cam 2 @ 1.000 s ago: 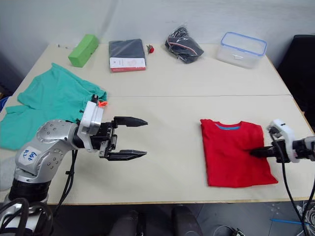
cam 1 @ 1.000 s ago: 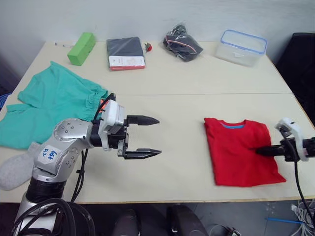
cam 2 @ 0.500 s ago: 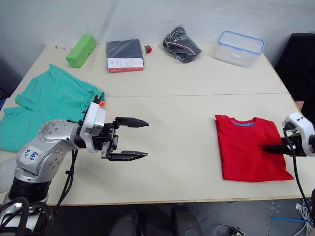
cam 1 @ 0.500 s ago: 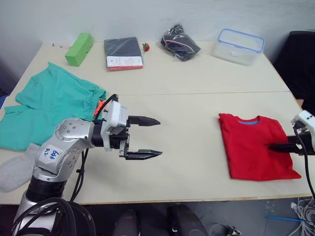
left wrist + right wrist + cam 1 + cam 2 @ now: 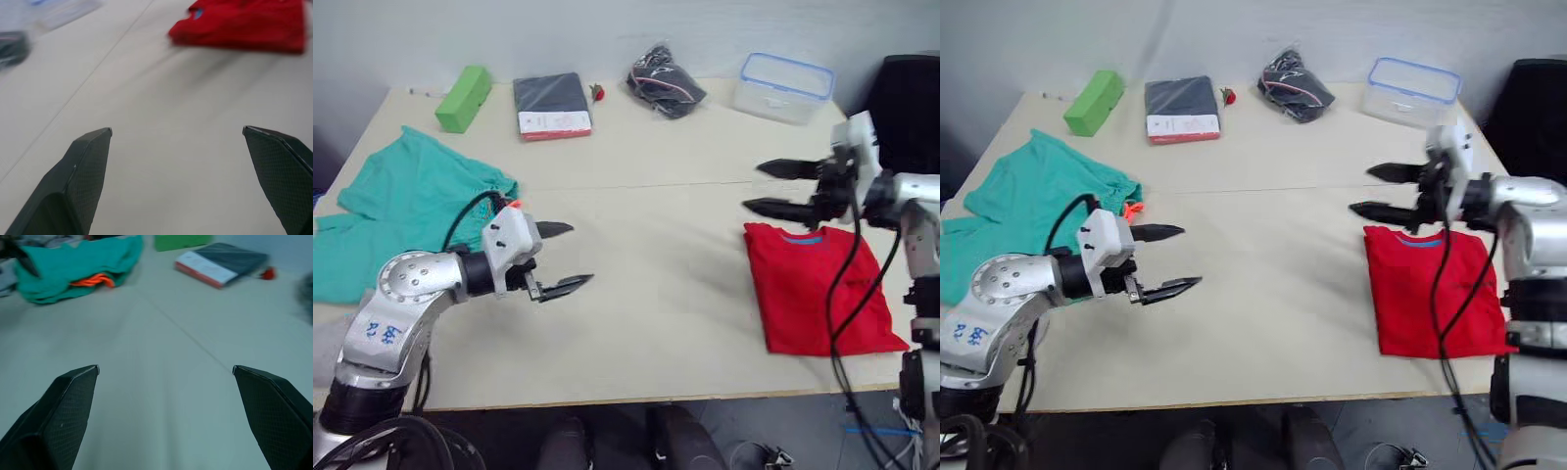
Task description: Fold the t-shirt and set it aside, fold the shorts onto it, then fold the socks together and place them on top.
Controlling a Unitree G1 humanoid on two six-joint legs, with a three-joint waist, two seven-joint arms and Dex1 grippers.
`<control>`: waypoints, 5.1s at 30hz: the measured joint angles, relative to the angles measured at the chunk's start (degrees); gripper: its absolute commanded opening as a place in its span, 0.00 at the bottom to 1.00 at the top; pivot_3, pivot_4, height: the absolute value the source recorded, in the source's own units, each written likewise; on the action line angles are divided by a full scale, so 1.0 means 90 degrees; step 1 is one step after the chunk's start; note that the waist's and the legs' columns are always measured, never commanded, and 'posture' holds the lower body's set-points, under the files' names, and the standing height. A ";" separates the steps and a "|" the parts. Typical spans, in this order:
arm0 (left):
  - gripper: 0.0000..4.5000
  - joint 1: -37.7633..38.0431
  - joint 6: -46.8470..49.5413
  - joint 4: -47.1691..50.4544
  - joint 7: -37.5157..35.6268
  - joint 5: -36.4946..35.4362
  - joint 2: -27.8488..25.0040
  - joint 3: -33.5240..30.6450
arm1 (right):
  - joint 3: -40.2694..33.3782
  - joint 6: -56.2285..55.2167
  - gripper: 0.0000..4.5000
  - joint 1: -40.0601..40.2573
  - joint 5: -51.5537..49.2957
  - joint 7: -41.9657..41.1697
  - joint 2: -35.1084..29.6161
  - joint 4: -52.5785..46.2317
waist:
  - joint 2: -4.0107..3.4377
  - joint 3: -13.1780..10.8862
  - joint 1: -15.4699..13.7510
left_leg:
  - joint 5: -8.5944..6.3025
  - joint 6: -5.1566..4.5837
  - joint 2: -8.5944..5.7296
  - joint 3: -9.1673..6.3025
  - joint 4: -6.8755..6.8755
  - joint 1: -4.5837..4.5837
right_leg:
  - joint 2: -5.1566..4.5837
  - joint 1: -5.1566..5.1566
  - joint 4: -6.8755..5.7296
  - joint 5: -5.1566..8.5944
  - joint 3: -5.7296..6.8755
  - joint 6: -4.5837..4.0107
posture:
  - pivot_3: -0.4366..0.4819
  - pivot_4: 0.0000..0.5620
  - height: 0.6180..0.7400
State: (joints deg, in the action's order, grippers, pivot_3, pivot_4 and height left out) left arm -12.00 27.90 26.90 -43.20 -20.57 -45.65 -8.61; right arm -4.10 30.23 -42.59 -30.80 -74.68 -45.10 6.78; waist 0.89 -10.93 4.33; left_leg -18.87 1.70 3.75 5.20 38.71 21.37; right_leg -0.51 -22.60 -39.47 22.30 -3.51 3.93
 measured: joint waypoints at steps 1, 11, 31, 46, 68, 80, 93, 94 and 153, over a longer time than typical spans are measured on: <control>1.00 0.0391 -0.0015 0.0209 0.0125 0.0208 -0.0102 -0.0225 | 0.0143 0.0163 0.99 0.0121 -0.0230 0.0001 0.0179 -0.0633 | 0.0001 0.0000 0.0003 | -0.0007 -0.0007 -0.0001 0.0001 0.0002 0.0005 | -0.0005 0.0000 0.0004 0.0000 0.0001 0.0000 | 0.48 0.27 1.00; 1.00 0.2156 -0.1137 0.0022 0.0787 0.2262 -0.0697 -0.1030 | 0.0730 0.0387 0.99 0.0625 -0.0752 -0.0066 0.0538 -0.2342 | 0.0040 0.0006 -0.0129 | -0.0039 -0.0062 -0.0013 -0.0001 0.0033 -0.0002 | -0.0030 0.0028 0.0025 -0.0002 0.0013 0.0003 | 0.48 0.27 1.00; 0.10 0.0664 -0.0675 -0.1853 0.0393 0.2592 -0.0609 0.0186 | 0.0596 0.0588 1.00 0.0794 -0.0785 0.0681 0.0563 -0.2481 | 0.0044 0.0007 0.0036 | -0.0027 -0.0036 -0.0009 0.0007 0.0026 -0.0006 | -0.0023 0.0010 -0.0004 -0.0002 0.0009 0.0001 | 0.48 0.27 1.00; 0.01 -0.3728 -0.2560 -0.5443 -0.0721 0.3288 0.1029 0.2544 | 0.0394 0.0662 1.00 0.1264 -0.0769 0.0956 0.0118 -0.2907 | 0.0051 0.0007 -0.0300 | -0.0029 -0.0038 -0.0017 0.0013 0.0052 0.0016 | -0.0026 -0.0001 0.0002 -0.0003 0.0015 0.0004 | 0.48 0.27 1.00; 0.58 -0.3904 0.1259 -0.2320 -0.2355 0.1606 0.2821 0.2752 | 0.0417 -0.1330 1.00 0.2712 0.0967 0.1023 -0.0774 -0.3062 | 0.0051 0.0007 -0.0149 | -0.0015 -0.0018 -0.0008 0.0013 0.0053 0.0002 | -0.0002 0.0001 -0.0024 -0.0003 -0.0004 0.0003 | 0.48 0.27 1.00; 0.99 -0.1071 -0.1684 -0.1901 -0.3439 0.2098 -0.1812 0.1701 | 0.1711 -0.3452 1.00 0.2404 0.2467 0.0901 -0.0104 -0.2387 | 0.0070 -0.0001 0.0020 | -0.0014 -0.0016 -0.0007 0.0004 0.0044 -0.0014 | -0.0017 0.0010 -0.0017 0.0003 -0.0002 -0.0008 | 0.48 0.27 1.00; 0.96 0.0041 -0.3601 -0.2865 -0.1916 0.2949 -0.2207 0.0584 | 0.2826 -0.5608 0.71 0.1187 0.4184 0.1282 0.0759 -0.0214 | 0.0075 0.0001 0.0038 | -0.0018 -0.0022 -0.0009 0.0011 0.0041 -0.0017 | -0.0017 0.0005 -0.0023 0.0003 0.0002 -0.0008 | 0.48 0.27 1.00; 0.91 0.0034 -0.3636 -0.2917 -0.1871 0.2978 -0.2208 0.0584 | 0.2874 -0.5733 0.65 0.1127 0.4226 0.1285 0.0771 -0.0094 | 0.0074 0.0001 0.0049 | -0.0018 -0.0022 -0.0009 0.0011 0.0041 -0.0016 | -0.0017 0.0005 -0.0025 0.0003 0.0002 -0.0008 | 0.48 0.27 1.00; 0.04 -0.6734 -0.4458 -1.0155 -0.1201 0.3583 0.0647 0.2524 | 0.1217 0.1107 0.12 0.0266 0.0013 0.1109 0.0742 0.1532 | 0.0077 0.0005 0.0038 | -0.0044 -0.0051 -0.0009 0.0038 0.0144 0.0082 | -0.0025 -0.0127 -0.0120 0.0001 0.0021 -0.0005 | 0.48 0.27 1.00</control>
State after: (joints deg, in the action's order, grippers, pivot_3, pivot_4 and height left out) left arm -72.61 -12.22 -64.49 -54.01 11.68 -39.83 14.10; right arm 6.86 40.19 -40.20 -30.68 -64.70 -38.42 20.57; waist 1.58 -10.88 4.67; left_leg -19.27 1.25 3.67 5.53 40.01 22.11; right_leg -0.74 -23.75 -40.55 22.31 -3.33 3.88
